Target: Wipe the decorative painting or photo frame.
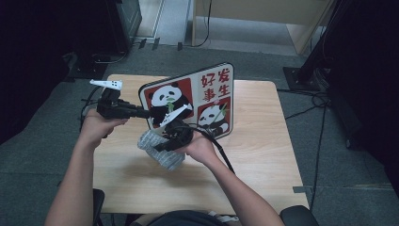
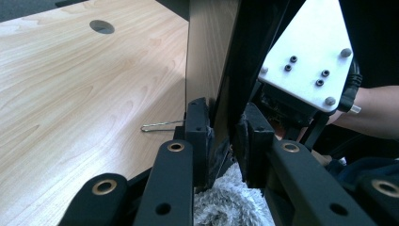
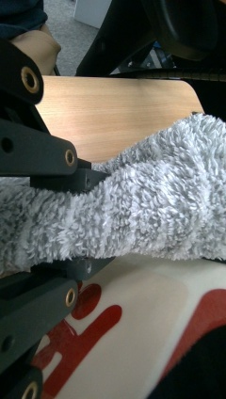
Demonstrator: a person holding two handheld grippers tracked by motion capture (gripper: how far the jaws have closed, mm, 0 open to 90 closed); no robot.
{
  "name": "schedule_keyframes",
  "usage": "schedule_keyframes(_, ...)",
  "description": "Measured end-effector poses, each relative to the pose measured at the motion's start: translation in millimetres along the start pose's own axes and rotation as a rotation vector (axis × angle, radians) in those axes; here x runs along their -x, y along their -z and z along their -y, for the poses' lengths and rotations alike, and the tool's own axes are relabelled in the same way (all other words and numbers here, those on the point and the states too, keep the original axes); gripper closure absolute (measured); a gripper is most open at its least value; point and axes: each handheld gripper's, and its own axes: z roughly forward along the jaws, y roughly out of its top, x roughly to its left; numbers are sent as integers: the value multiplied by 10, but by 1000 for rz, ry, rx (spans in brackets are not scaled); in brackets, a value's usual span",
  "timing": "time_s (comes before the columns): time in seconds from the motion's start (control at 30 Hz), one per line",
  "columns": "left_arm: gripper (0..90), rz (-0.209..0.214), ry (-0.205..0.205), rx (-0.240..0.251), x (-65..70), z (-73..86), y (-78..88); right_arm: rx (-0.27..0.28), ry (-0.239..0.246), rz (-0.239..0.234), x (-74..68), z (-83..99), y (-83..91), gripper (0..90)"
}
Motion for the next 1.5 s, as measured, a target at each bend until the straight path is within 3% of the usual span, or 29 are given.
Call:
schedule_keyframes(0.83,773,1,-2,-2,0,0,-1,-52,-20,0,47,292,-173,699)
schedule_keyframes(1.23,772,1,-4,-3,1,1,-1,-61,-25,9,88,423,-173,701)
schedule_keyframes(1.5,772,4,-10,-6,2,0,-4,-78,-20,25,106,439,-75,703)
